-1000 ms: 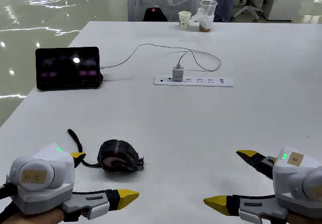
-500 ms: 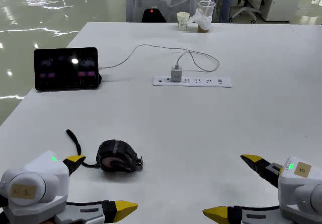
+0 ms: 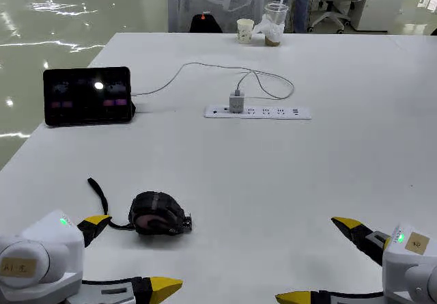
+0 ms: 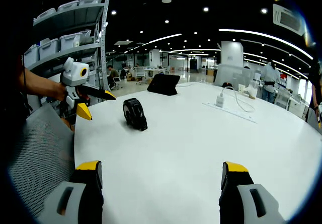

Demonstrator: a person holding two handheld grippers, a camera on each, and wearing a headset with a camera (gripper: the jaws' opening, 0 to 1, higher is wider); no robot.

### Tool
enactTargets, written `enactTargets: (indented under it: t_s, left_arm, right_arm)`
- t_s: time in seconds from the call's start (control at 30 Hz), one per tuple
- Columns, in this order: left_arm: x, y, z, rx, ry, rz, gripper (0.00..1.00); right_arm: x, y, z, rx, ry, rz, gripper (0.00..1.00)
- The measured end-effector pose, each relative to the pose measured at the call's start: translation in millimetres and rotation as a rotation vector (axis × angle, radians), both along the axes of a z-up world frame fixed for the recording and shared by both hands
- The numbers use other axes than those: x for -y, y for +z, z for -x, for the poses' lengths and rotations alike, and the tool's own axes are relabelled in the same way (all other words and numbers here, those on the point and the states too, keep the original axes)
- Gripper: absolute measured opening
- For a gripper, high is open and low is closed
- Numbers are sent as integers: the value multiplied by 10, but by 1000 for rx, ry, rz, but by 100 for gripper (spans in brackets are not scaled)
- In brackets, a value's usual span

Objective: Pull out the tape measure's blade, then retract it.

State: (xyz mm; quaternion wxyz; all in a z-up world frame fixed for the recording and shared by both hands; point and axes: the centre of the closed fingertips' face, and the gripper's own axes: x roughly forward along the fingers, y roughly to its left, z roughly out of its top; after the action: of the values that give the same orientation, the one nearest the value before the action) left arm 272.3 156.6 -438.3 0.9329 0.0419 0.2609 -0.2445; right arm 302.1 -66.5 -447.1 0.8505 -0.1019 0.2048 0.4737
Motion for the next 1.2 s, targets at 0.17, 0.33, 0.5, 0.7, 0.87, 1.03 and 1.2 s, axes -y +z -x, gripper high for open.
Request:
enactTargets:
  t_s: [0.17, 0.33, 0.5, 0.7, 0.87, 1.03, 1.2]
  left_arm:
    - [-20, 15, 2, 0, 7, 4, 99]
    - [-35, 36, 11, 0, 19, 3, 99]
    - [-31, 38, 31, -2, 5, 8, 99]
    - [-55, 43, 29, -1, 7, 6, 99]
    - [-56, 47, 32, -4, 3, 7, 99]
    - [-57, 58, 28, 1, 2, 14, 99]
    - [-47, 59, 40, -5, -1, 20, 99]
  right_arm:
    - [7, 19, -3, 2, -6, -6, 99]
    - [12, 23, -5, 2, -7, -6, 99]
    - [17, 27, -5, 2, -8, -6, 99]
    - [32, 28, -8, 0, -12, -6, 99]
    - [43, 30, -4, 0, -13, -6, 99]
    - [51, 38, -5, 0, -16, -6, 99]
    - [55, 47, -2, 1, -18, -7, 99]
